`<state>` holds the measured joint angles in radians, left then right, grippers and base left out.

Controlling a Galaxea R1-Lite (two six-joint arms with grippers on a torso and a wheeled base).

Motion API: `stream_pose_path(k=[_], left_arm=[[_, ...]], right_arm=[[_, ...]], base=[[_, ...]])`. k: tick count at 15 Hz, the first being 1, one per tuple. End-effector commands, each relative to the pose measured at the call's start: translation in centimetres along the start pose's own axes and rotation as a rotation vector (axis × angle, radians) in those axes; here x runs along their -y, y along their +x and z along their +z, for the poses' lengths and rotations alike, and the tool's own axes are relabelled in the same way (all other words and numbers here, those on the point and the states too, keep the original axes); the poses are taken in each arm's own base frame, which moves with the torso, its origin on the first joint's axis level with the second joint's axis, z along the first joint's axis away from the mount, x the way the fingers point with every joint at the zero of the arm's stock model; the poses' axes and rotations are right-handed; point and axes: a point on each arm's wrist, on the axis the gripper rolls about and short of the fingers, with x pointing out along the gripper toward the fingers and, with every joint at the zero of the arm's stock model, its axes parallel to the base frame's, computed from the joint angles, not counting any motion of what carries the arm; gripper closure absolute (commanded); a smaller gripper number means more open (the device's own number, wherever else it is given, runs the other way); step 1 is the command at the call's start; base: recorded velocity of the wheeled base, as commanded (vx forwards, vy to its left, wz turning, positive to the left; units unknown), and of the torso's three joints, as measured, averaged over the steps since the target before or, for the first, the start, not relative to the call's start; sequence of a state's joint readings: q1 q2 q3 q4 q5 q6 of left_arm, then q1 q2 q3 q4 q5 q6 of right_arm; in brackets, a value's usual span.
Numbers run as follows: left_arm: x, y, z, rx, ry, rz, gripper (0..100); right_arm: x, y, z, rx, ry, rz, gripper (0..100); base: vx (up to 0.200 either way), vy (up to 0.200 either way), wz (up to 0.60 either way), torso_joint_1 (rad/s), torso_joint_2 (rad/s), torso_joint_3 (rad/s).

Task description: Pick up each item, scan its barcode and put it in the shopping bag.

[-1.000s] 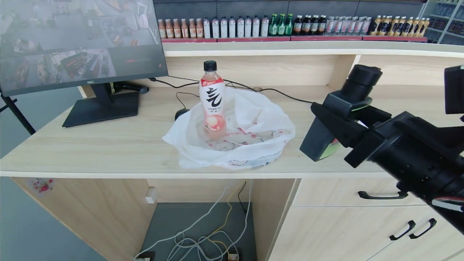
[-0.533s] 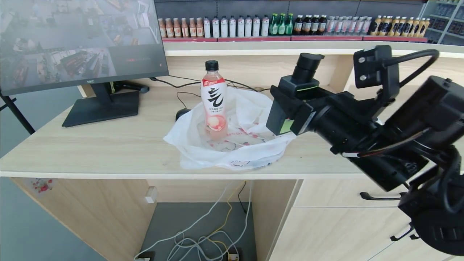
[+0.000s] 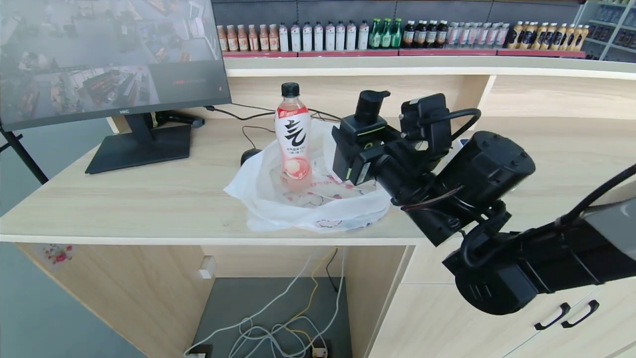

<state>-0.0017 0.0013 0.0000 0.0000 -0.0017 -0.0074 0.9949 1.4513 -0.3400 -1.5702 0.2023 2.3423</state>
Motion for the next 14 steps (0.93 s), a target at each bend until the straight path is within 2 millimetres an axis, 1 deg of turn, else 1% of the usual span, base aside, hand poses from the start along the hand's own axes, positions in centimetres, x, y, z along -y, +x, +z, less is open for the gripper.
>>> stream_pose_path(k=[1,10,11,14], left_arm=[[0.0,0.0,0.0,0.0,0.0,0.0,0],[0.0,0.0,0.0,0.0,0.0,0.0,0],[0.0,0.0,0.0,0.0,0.0,0.0,0],[0.0,0.0,0.0,0.0,0.0,0.0,0]], right_arm=[[-0.32,-0.26,-0.41,-0.013,-0.003,0.012,100],[-0.36,-0.36,-0.47,-0.015,-0.011,0.012,100],[-0.33,-0.39,-0.46,-0.014,-0.031,0.011,100],[-0.23,-0.45,-0.38,-0.009,-0.211,0.008,100]], base=[[0.0,0.0,0.0,0.0,0.0,0.0],[0.0,0.0,0.0,0.0,0.0,0.0],[0.0,0.0,0.0,0.0,0.0,0.0],[0.0,0.0,0.0,0.0,0.0,0.0]])
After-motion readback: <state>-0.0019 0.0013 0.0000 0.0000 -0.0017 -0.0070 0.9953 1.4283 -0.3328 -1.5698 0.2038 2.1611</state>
